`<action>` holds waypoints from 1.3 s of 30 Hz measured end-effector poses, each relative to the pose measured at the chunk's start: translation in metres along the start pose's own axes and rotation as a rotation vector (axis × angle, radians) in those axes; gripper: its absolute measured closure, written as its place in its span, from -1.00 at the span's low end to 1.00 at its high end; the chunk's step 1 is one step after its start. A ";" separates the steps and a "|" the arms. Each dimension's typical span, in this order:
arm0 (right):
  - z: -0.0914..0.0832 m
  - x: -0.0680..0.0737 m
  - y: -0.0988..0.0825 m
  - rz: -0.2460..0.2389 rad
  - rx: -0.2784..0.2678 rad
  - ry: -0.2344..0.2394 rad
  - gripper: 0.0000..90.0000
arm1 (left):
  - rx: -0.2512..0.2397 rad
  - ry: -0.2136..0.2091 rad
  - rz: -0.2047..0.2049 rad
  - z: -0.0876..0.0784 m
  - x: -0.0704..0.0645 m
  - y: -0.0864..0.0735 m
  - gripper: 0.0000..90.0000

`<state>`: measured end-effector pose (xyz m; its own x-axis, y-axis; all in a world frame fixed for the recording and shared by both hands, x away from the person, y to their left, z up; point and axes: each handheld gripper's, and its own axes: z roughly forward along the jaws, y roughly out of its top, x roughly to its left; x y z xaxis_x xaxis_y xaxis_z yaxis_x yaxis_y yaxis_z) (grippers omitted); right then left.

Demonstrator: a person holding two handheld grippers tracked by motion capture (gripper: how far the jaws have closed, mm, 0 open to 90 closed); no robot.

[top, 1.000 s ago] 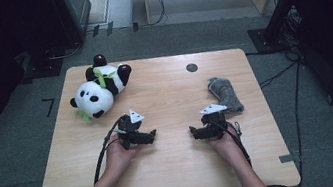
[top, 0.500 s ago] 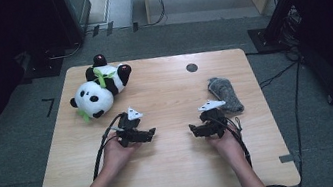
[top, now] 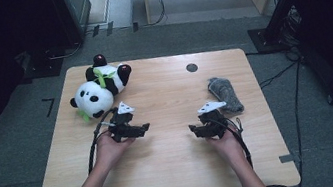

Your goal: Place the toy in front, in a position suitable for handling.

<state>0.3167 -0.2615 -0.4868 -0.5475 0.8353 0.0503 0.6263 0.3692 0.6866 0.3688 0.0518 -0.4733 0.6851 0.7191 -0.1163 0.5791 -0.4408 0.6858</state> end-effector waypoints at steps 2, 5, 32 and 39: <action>-0.001 0.001 0.000 0.003 -0.004 -0.011 -0.18 | -0.010 -0.015 -0.003 -0.004 0.003 0.003 -0.52; -0.001 0.001 0.000 0.004 0.000 0.008 -0.18 | -0.014 -0.002 0.006 -0.007 0.005 0.006 -0.47; 0.002 0.003 -0.001 0.072 -0.010 0.038 -0.10 | -0.048 0.042 0.004 -0.038 0.056 0.045 -0.18; 0.002 0.005 -0.001 0.067 -0.017 0.041 -0.10 | -0.066 0.036 -0.021 -0.040 0.067 0.050 -0.14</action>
<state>0.3151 -0.2570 -0.4888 -0.5270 0.8404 0.1266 0.6534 0.3055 0.6926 0.4260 0.0991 -0.4185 0.6561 0.7472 -0.1059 0.5621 -0.3902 0.7292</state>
